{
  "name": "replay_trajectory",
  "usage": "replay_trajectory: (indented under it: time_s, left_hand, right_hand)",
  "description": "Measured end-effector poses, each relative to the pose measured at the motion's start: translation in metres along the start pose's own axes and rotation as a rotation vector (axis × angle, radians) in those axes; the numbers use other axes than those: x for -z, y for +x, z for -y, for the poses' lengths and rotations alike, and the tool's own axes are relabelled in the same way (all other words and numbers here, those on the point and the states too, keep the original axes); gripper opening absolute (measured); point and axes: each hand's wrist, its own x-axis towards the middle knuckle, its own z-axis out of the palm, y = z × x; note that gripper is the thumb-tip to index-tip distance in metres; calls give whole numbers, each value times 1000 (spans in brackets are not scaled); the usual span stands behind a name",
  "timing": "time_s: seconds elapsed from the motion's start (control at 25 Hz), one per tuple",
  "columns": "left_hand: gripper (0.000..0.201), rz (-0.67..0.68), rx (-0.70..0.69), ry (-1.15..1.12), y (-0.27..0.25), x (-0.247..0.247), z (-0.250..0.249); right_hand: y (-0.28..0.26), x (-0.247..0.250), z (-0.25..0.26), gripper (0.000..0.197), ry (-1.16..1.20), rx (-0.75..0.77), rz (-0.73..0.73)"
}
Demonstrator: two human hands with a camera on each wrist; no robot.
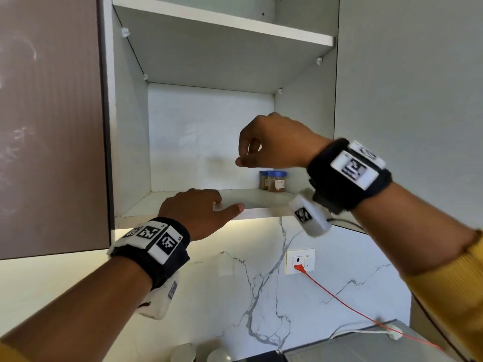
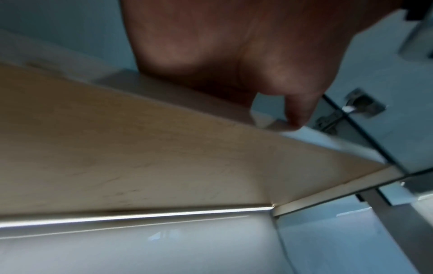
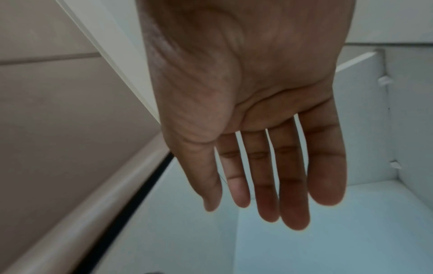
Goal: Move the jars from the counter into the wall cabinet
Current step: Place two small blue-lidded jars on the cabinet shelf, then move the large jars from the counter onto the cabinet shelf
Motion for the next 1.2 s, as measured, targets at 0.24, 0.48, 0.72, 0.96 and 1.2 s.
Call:
replay_trajectory:
  time_s: [0.24, 0.48, 0.72, 0.96, 1.2]
  left_hand:
    - [32, -305, -355, -280, -78, -23, 2]
    - [28, -1, -299, -372, -183, -106, 30]
    - [29, 423, -23, -228, -279, -228, 90]
    - [46, 472, 197, -208, -329, -275, 111]
    - [64, 406, 307, -222, -351, -286, 124]
  right_hand:
    - [-124, -34, 27, 15, 355, 40, -178]
    - [-221, -140, 40, 21, 489, -6, 58]
    - [-302, -287, 66, 40, 469, -68, 527]
    - [-317, -394, 111, 66, 374, 66, 803]
    - [-305, -431, 138, 71, 230, 127, 788]
